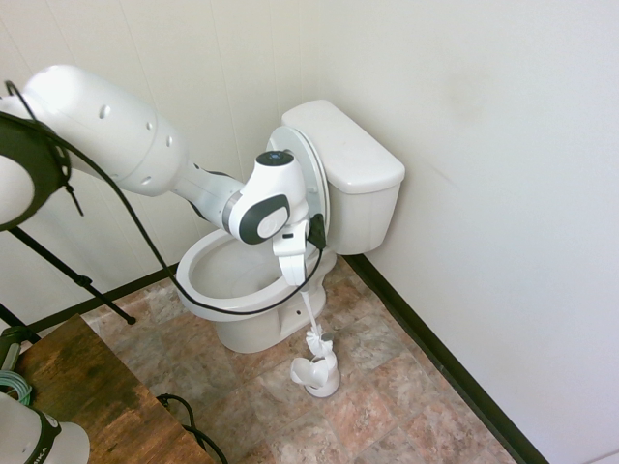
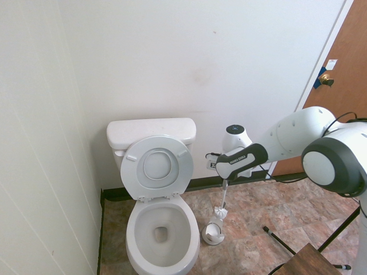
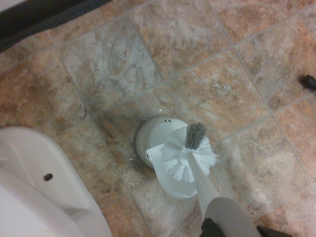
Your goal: Clean the toilet
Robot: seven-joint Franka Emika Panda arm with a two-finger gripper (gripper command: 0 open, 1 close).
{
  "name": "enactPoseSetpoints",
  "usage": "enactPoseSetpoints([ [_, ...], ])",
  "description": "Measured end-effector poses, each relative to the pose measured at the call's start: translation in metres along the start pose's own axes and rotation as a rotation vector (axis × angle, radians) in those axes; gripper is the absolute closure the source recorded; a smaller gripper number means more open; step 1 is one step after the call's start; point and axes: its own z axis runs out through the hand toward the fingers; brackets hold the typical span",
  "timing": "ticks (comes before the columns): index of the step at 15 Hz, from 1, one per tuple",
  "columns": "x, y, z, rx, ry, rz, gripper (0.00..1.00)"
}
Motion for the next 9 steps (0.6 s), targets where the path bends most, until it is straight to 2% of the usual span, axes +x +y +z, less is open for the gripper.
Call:
enactPoseSetpoints([
  [5,0.002,0.004,0.030,-0.043,-0.027,-0.005,1.00],
  [9,0.000,-0.013,0.059,-0.063,-0.042,0.000,1.00],
])
